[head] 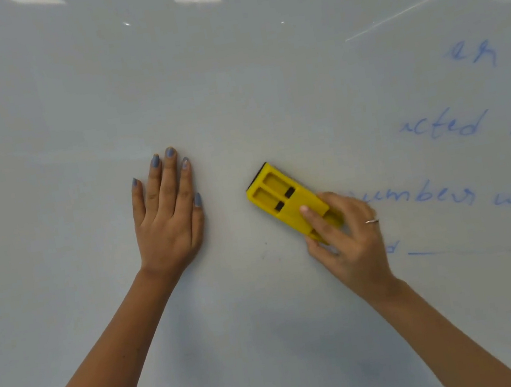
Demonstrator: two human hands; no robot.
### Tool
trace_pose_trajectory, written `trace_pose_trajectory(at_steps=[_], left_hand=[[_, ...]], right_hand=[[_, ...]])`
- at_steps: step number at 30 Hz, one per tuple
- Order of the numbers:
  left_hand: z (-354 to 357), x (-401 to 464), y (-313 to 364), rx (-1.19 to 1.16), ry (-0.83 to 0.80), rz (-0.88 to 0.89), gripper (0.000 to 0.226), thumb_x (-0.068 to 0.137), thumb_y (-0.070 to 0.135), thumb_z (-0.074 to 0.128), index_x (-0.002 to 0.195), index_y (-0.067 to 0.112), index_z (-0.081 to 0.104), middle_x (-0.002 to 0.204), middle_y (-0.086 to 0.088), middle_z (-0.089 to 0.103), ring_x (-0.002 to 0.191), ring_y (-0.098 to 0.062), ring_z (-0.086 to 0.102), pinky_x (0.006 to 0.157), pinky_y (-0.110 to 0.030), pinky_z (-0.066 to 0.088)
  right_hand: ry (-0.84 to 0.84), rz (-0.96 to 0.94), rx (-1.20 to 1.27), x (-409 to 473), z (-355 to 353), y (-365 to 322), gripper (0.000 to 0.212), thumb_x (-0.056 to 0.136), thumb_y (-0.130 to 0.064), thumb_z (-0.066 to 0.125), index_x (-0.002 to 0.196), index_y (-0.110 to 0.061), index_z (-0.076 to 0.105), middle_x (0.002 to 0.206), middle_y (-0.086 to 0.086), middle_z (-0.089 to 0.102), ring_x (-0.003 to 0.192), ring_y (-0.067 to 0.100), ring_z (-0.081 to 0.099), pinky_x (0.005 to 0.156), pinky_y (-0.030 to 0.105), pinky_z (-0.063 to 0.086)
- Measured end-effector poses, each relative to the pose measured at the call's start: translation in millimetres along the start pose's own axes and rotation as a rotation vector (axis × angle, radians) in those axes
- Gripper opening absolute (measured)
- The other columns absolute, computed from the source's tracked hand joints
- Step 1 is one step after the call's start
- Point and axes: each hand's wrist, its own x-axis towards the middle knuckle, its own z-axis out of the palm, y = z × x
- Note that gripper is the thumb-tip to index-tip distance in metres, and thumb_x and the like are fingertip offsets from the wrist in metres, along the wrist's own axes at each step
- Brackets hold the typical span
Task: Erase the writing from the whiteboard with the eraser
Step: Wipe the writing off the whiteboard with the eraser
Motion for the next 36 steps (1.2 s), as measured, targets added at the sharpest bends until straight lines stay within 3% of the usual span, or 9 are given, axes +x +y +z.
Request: trace_pose_trajectory(at_steps=[8, 16, 21, 29, 32, 36], left_hand=[[0, 0, -1, 0.016, 0.007, 0.009, 0.05, 0.103, 0.019, 0.04, 0.151, 0.007, 0.034, 0.158, -0.014, 0.028, 0.15, -0.027, 0.021, 0.12, -0.05, 0.02], [0, 0, 1, 0.015, 0.011, 0.002, 0.051, 0.102, 0.018, 0.04, 0.151, 0.007, 0.034, 0.158, -0.014, 0.029, 0.15, -0.027, 0.02, 0.121, -0.05, 0.018], [-2, 1, 2, 0.01, 0.012, -0.004, 0.05, 0.102, 0.018, 0.039, 0.15, 0.006, 0.036, 0.157, -0.015, 0.03, 0.15, -0.028, 0.021, 0.12, -0.05, 0.018], [-2, 0, 0, 0.024, 0.015, 0.008, 0.05, 0.102, 0.018, 0.039, 0.15, 0.006, 0.037, 0.157, -0.015, 0.03, 0.149, -0.029, 0.024, 0.12, -0.05, 0.019], [-1, 0, -1, 0.025, 0.017, 0.02, 0.051, 0.102, 0.017, 0.039, 0.151, 0.006, 0.035, 0.158, -0.014, 0.029, 0.149, -0.029, 0.022, 0.12, -0.05, 0.018], [-2, 0, -1, 0.021, 0.018, 0.02, 0.05, 0.102, 0.017, 0.038, 0.151, 0.006, 0.035, 0.157, -0.014, 0.029, 0.149, -0.029, 0.023, 0.12, -0.05, 0.018]], right_hand=[[-0.285, -0.22, -0.009, -74, 16, -40, 0.04, 0.077, -0.012, 0.069, 0.113, -0.029, 0.07, 0.111, 0.008, 0.069, 0.089, 0.026, 0.067, 0.074, 0.034, 0.051], [-0.117, -0.093, -0.087, -58, -12, 13, 0.046, 0.08, -0.015, 0.071, 0.123, -0.025, 0.059, 0.116, 0.014, 0.066, 0.096, 0.031, 0.063, 0.082, 0.039, 0.046], [0.044, 0.013, -0.043, -18, 1, 5, 0.047, 0.081, -0.013, 0.07, 0.126, -0.021, 0.057, 0.12, 0.013, 0.057, 0.098, 0.034, 0.059, 0.083, 0.041, 0.045], [-0.198, -0.151, -0.002, -63, 22, -45, 0.037, 0.081, -0.014, 0.07, 0.116, -0.027, 0.068, 0.112, 0.011, 0.068, 0.09, 0.028, 0.066, 0.075, 0.036, 0.051], [-0.281, -0.191, -0.041, -96, 15, -38, 0.037, 0.082, -0.015, 0.068, 0.116, -0.03, 0.069, 0.111, 0.008, 0.069, 0.091, 0.026, 0.067, 0.073, 0.035, 0.051], [-0.274, -0.165, -0.097, -124, -6, -7, 0.042, 0.085, -0.013, 0.068, 0.123, -0.029, 0.061, 0.116, 0.011, 0.067, 0.1, 0.028, 0.064, 0.079, 0.041, 0.051]])
